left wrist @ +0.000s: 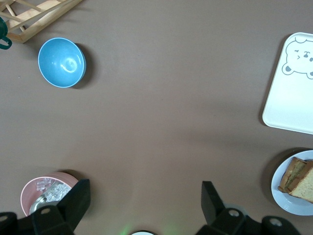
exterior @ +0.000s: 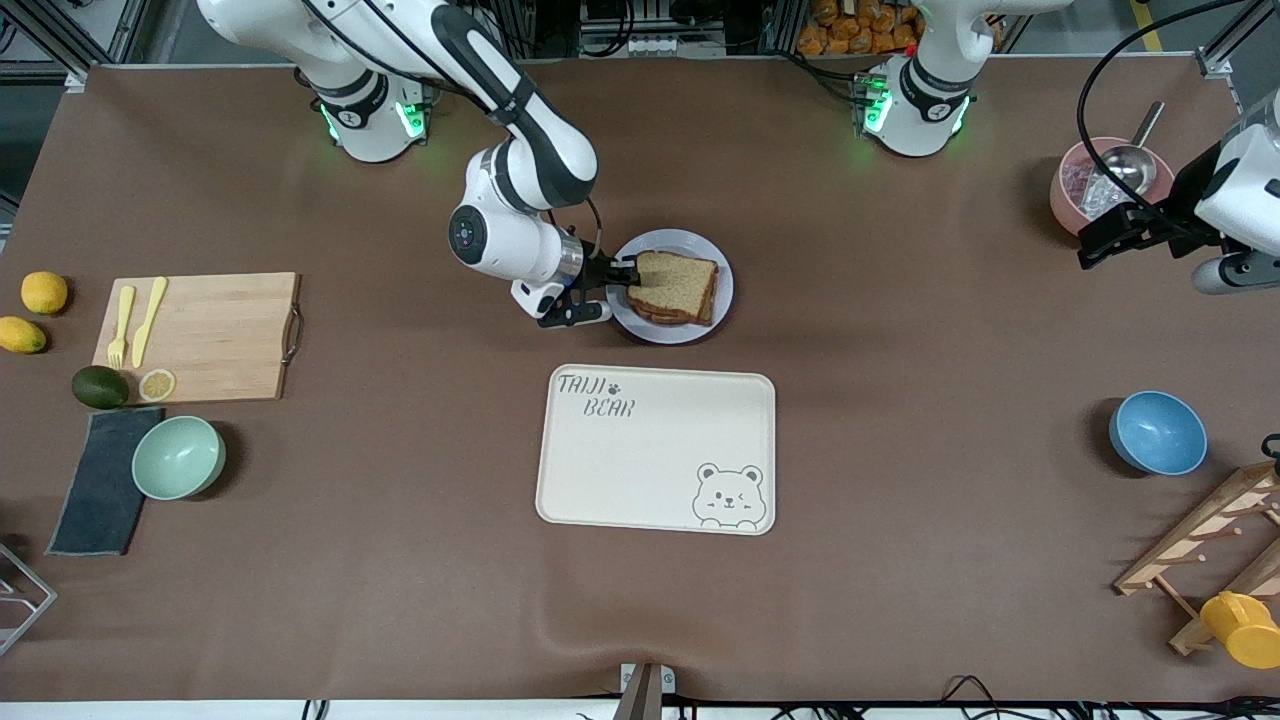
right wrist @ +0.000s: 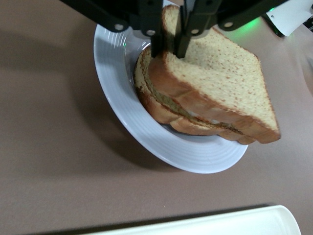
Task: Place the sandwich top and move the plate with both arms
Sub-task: 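Lower the bread onto the egg toast and open the right gripper, then withdraw the right gripper while the left gripper moves toward the plate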
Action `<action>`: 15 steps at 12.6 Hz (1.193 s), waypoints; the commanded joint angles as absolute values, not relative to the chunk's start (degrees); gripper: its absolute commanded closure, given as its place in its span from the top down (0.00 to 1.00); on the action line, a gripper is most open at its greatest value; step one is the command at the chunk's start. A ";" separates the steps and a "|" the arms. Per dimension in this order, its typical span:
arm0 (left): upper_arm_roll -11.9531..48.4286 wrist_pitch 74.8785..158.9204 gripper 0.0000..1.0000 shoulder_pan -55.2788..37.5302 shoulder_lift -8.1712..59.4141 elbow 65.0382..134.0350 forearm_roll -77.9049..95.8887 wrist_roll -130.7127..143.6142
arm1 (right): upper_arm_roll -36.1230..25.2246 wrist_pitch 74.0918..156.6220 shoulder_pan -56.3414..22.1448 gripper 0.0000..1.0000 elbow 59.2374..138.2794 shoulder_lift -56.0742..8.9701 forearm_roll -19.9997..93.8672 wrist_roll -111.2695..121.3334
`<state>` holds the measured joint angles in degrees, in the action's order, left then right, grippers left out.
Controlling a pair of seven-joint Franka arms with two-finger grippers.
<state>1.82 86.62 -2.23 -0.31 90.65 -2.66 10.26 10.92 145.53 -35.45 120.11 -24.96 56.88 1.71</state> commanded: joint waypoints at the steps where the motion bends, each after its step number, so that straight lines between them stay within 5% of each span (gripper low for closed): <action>1: 1.93 86.92 1.00 -1.67 -0.70 90.79 -1.85 10.28 | 10.63 146.42 -36.56 1.00 118.92 -26.02 58.45 2.72; 11: 2.02 86.92 1.00 -1.85 -0.44 90.79 -0.28 10.63 | 8.36 138.43 -30.85 1.00 119.53 -16.27 57.31 2.02; 15: 1.93 86.92 1.00 -0.80 -0.35 90.79 3.93 10.72 | 4.41 133.69 -25.24 1.00 119.01 -13.98 40.82 2.02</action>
